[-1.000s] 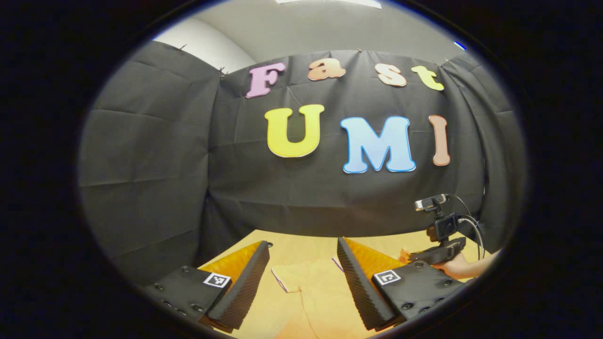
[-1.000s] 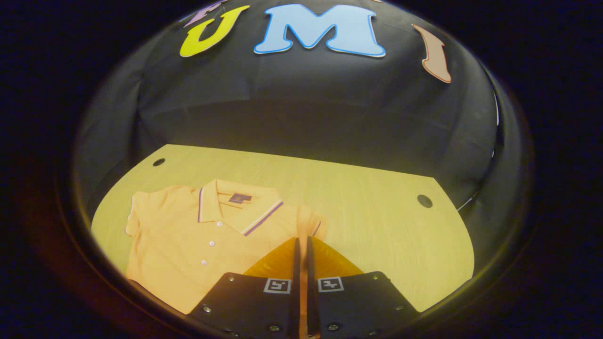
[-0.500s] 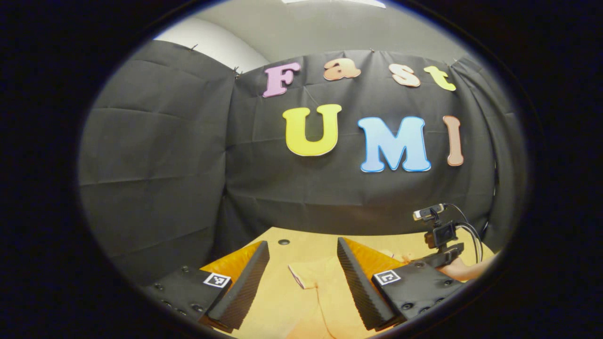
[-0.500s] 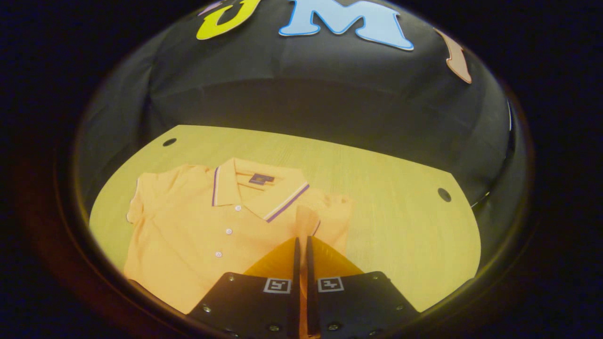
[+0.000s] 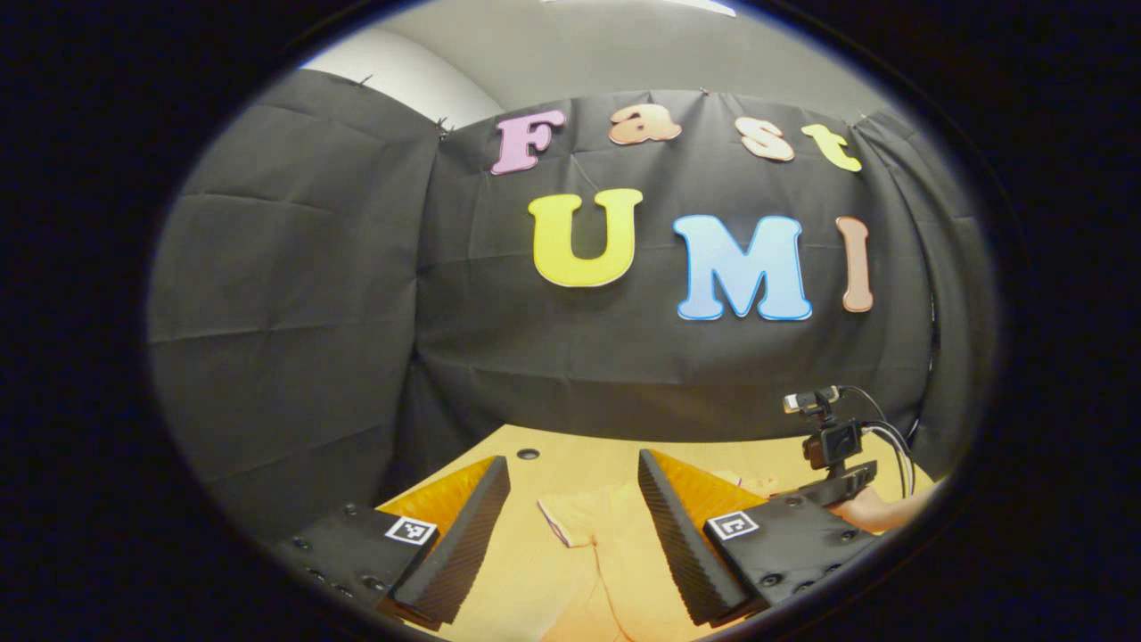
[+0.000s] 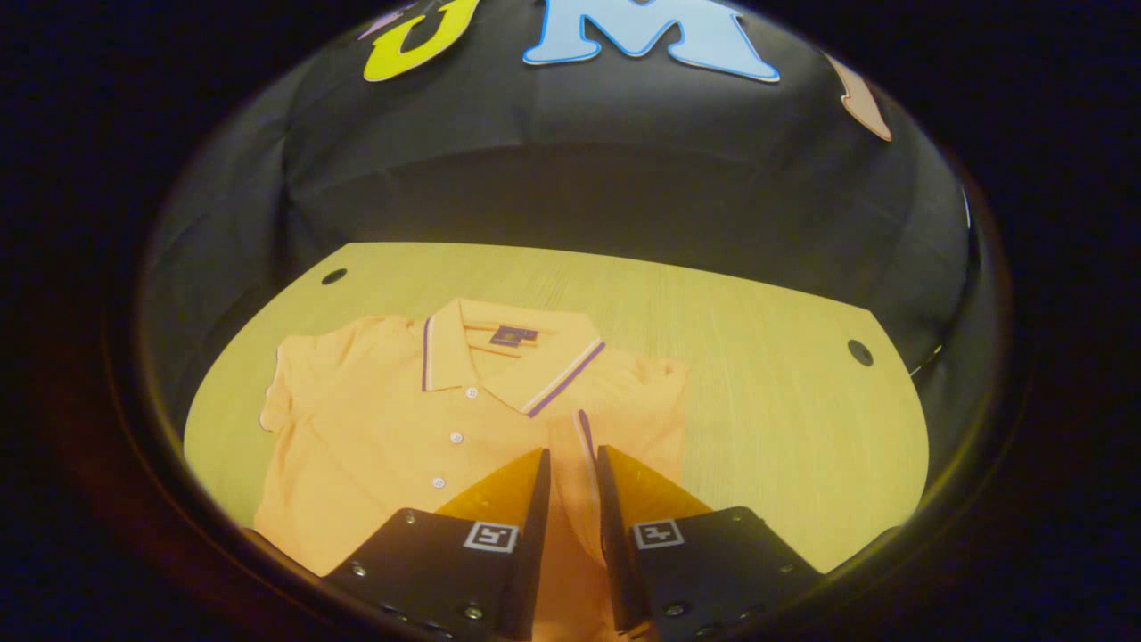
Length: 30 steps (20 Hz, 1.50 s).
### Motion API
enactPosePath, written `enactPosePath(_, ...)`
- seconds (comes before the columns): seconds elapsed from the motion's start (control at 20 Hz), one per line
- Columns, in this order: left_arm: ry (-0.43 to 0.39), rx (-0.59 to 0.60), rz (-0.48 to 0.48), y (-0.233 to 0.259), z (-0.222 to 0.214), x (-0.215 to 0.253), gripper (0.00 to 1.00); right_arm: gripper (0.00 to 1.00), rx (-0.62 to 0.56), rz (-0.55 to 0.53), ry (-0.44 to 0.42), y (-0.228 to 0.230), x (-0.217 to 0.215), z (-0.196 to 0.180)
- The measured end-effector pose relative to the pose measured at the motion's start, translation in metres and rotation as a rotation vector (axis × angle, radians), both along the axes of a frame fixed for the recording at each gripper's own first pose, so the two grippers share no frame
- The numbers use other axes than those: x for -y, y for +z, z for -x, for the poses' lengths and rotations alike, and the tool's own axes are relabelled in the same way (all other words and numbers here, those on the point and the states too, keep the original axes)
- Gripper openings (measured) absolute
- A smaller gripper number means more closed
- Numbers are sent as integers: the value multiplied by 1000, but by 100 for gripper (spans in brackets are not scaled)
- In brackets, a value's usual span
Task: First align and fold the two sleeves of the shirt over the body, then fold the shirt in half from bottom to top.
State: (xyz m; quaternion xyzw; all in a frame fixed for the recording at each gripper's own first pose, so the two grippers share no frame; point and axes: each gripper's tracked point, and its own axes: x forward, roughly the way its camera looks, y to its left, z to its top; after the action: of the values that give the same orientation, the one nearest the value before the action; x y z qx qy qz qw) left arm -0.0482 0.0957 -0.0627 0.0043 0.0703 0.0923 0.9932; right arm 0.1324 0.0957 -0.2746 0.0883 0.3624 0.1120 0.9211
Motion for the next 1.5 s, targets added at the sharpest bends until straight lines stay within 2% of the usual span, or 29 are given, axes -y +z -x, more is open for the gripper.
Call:
enactPosePath(0.1,-19,-4,-4,-5,-11,-7,96,37,17,-25,-16,14,-3,2)
enactPosePath(0.15,-31,-6,-4,-9,-16,-10,96,53,36,-29,-31,23,-1,4)
enactPosePath(0.2,-43,-10,1,-14,-22,-12,96,54,56,-32,-41,35,0,6)
enactPosePath(0.35,-82,-49,39,-42,-43,-19,96,86,117,-45,-76,72,1,24)
enactPosePath(0.4,-93,-63,55,-53,-50,-22,96,89,141,-42,-89,86,2,31)
enactPosePath(0.5,-105,-87,75,-77,-64,-32,95,90,185,-33,-103,110,3,47)
enactPosePath(0.55,-109,-103,79,-88,-71,-38,95,86,204,-24,-107,120,3,56)
enactPosePath(0.65,-115,-132,89,-107,-85,-51,94,95,228,-13,-122,139,2,72)
enactPosePath(0.7,-113,-149,92,-118,-92,-57,94,96,241,-14,-136,149,2,79)
enactPosePath(0.95,-111,-246,100,-172,-125,-80,95,96,307,1,-220,192,10,108)
enactPosePath(1.15,-112,-310,108,-211,-150,-82,95,97,334,26,-243,210,17,133)
enactPosePath(1.35,-111,-392,127,-254,-169,-77,95,96,333,4,-261,223,16,162)
enactPosePath(1.5,-88,-437,112,-285,-184,-82,94,97,334,11,-294,231,19,185)
